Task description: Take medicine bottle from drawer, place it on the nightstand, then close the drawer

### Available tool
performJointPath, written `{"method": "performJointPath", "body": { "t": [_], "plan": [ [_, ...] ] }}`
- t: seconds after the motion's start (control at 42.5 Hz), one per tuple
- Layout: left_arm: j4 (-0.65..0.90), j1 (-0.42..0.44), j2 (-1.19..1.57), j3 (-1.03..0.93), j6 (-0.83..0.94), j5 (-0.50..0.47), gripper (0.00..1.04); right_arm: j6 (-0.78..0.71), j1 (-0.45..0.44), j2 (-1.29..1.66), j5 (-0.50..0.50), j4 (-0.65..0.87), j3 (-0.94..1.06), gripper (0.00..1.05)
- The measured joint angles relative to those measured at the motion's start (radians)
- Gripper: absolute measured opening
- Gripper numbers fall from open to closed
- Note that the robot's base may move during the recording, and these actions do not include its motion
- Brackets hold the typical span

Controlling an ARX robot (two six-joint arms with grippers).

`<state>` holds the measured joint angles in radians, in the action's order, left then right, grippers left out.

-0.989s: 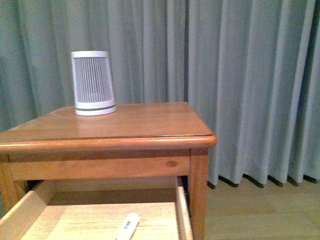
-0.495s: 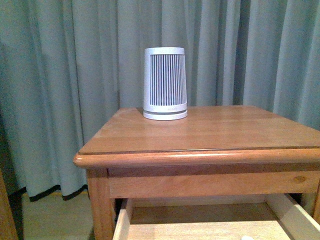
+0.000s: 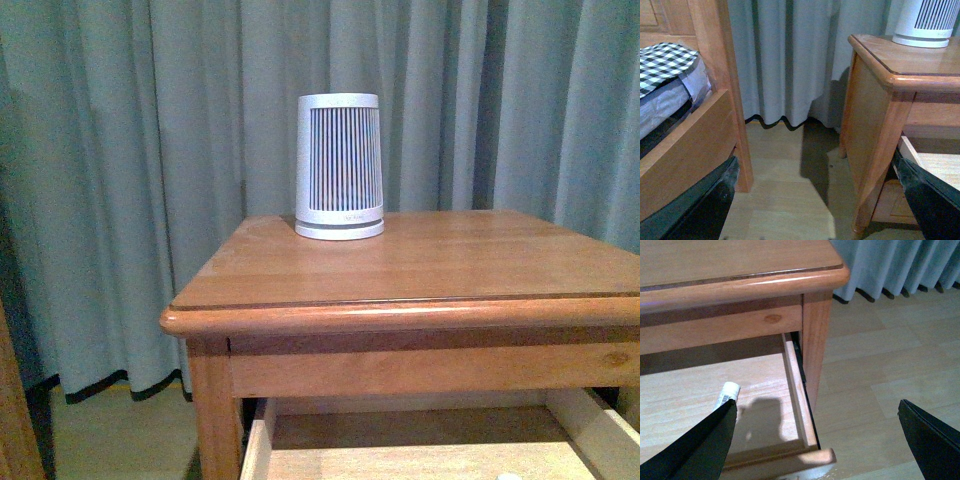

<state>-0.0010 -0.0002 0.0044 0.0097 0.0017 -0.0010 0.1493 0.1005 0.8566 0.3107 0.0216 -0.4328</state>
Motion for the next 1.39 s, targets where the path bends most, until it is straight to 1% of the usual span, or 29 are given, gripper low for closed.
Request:
{"method": "performJointPath", "body": {
  "t": [0.141,0.306,0.448,0.612,0.73,1.131,1.366,1.39],
  "plan": [
    [0.0,0.0,0.0,0.0,0.0,0.0,0.98,0.041,0.001,0.207,-0.039,-0.073,-0.137,0.98],
    [0.0,0.0,0.0,0.0,0.0,0.0,0.98,0.085,0.014,0.425,-0.068,-0.103,-0.259,0.98],
    [0.0,0.0,0.0,0.0,0.0,0.0,0.98,0.149,0.058,0.641,-0.104,-0.121,-0.384,0.98],
    [0.0,0.0,0.0,0.0,0.0,0.0,0.98,0.172,0.121,0.805,-0.071,-0.102,-0.44,0.98],
    [0.0,0.0,0.0,0.0,0.0,0.0,0.98,0.172,0.145,0.902,-0.034,-0.045,-0.455,0.98],
    [0.0,0.0,0.0,0.0,0.0,0.0,0.98,0.15,0.174,1.088,0.026,0.121,-0.49,0.98],
    [0.0,0.0,0.0,0.0,0.0,0.0,0.98,0.145,0.197,1.141,0.039,0.15,-0.521,0.98],
    [0.0,0.0,0.0,0.0,0.0,0.0,0.98,0.146,0.2,1.15,0.042,0.151,-0.525,0.97]
  ]
}}
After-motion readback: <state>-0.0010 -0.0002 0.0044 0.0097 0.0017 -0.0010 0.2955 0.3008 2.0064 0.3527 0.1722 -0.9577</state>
